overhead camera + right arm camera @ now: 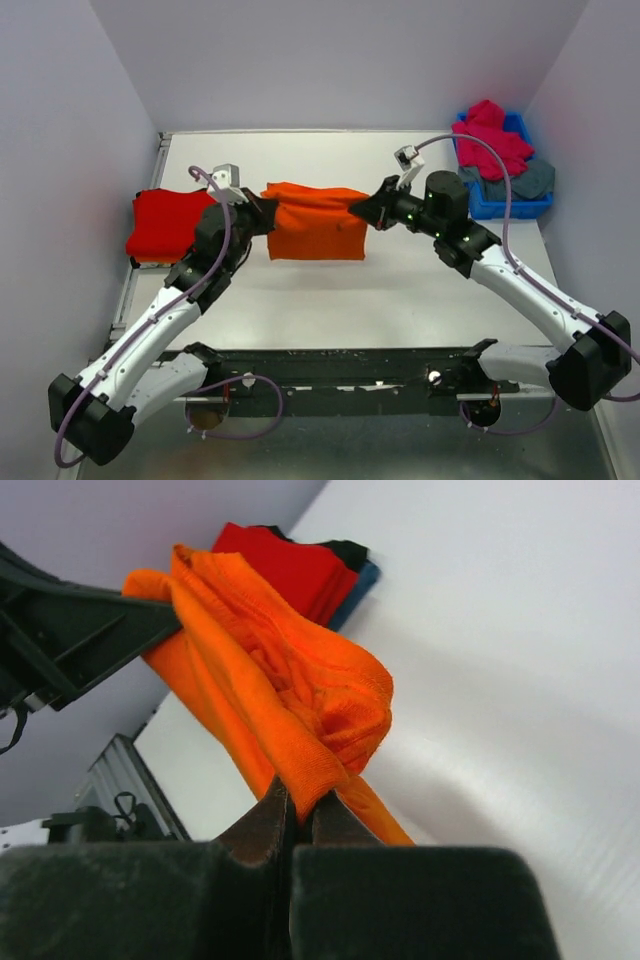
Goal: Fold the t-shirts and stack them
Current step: Put the neatly folded tshirt into the corner of the board with both arms
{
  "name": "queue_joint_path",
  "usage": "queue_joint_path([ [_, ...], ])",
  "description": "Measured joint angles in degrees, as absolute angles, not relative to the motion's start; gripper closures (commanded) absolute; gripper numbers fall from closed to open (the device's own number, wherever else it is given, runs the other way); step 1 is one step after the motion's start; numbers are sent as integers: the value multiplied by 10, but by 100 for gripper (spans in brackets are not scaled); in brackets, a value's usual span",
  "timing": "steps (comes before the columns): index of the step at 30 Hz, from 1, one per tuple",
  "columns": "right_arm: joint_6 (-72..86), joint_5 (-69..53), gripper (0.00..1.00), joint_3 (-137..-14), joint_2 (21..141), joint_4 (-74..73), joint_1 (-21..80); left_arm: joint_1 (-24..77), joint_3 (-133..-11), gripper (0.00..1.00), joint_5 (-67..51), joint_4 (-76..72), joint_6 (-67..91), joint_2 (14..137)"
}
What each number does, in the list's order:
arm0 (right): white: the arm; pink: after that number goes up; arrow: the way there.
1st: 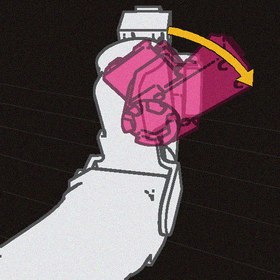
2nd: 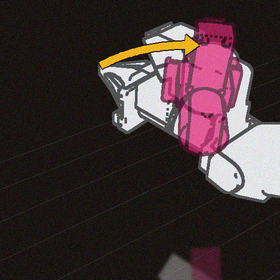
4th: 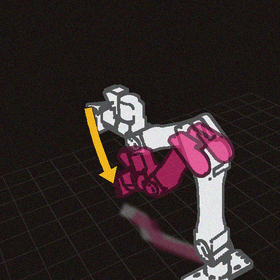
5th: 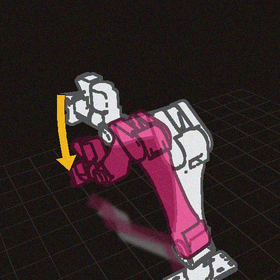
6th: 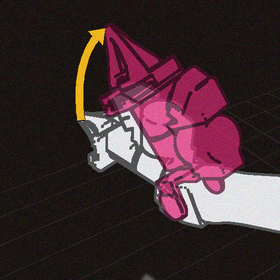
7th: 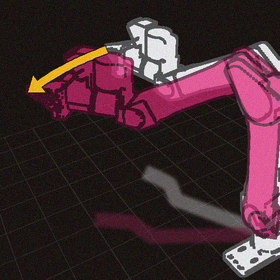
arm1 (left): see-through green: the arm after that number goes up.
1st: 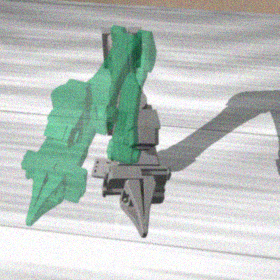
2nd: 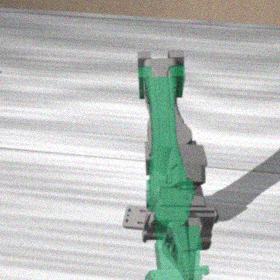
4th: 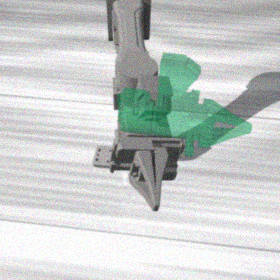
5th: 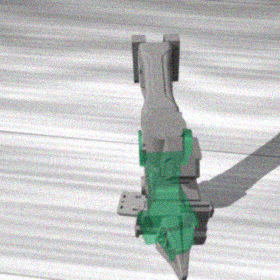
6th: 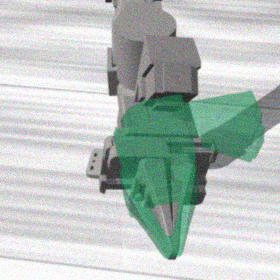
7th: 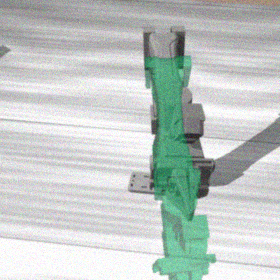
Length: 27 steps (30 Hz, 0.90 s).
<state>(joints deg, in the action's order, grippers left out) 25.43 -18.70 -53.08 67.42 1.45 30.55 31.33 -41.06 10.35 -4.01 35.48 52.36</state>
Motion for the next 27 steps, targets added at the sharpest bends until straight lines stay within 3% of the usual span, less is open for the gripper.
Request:
queue_joint_path([
  [6,258,-187,99,-647,755,19,380,277,-549,100,227,146,332,503],
  [12,272,-184,99,-778,874,29,459,201,-612,100,330,251,286,489],
  [18,302,-176,99,-891,997,45,512,113,-596,100,414,253,226,517],
  [27,331,-174,99,-1054,1176,34,552,-29,-569,100,429,212,146,559],
])
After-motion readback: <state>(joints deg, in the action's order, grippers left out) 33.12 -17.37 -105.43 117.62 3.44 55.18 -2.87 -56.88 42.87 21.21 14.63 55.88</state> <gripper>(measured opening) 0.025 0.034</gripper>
